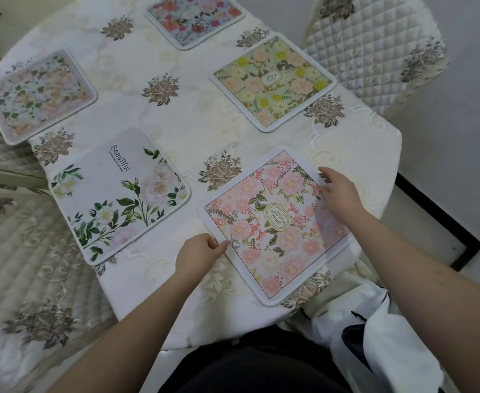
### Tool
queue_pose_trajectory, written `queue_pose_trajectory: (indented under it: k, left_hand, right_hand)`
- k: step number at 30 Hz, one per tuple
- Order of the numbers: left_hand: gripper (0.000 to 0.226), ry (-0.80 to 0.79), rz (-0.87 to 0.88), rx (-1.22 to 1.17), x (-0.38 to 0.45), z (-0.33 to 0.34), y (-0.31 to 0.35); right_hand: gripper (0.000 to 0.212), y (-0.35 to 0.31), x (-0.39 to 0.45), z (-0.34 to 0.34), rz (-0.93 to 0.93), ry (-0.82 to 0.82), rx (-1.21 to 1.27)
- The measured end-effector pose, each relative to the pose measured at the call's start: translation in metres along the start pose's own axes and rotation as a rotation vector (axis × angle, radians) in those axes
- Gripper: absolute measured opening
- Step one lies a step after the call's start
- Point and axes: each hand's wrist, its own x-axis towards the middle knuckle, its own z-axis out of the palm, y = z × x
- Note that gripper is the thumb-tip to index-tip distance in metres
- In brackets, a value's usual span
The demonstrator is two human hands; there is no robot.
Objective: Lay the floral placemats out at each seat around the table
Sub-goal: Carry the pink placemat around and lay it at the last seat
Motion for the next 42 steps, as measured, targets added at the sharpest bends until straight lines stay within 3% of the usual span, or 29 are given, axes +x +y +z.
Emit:
queue_pose_trajectory:
  k: [3,7,10,13,18,22,35,42]
  left_hand:
    - [0.035,0.122,0.021,-0.018,-0.001,-0.001,-0.002]
    - [0.011,0.272,0.370,-0.005,0.006,0.003,0.010]
    - [0.030,0.284,0.533,0.068,0.017,0.013,0.028]
    - [0.050,0.263,0.511,0.114,0.028,0.024,0.046]
    - [0.055,0.282,0.458,0.243,0.047,0.039,0.056]
    - [0.056,0.260,0.459,0.288,0.053,0.044,0.048]
    - [0.068,0.204,0.474,0.335,0.067,0.030,0.026]
    - [0.071,0.167,0.461,0.329,0.073,0.013,0.001]
  right_hand:
    - [0.048,-0.005,-0.009,0.010,-0.057,0.034,-0.029]
    - [0.041,-0.025,-0.026,0.039,-0.214,0.006,-0.074]
    - [0.043,-0.041,-0.033,0.068,-0.341,-0.111,-0.146]
    - [0.046,-0.058,-0.031,0.091,-0.399,-0.174,-0.159]
    - [0.050,-0.075,-0.015,0.116,-0.540,-0.255,-0.278]
    - [0.057,-0.067,-0.016,0.130,-0.597,-0.204,-0.612]
    - [0.062,-0.064,0.003,0.123,-0.491,-0.138,-0.582]
    - [0.067,-0.016,0.049,0.070,-0.343,-0.051,-0.529]
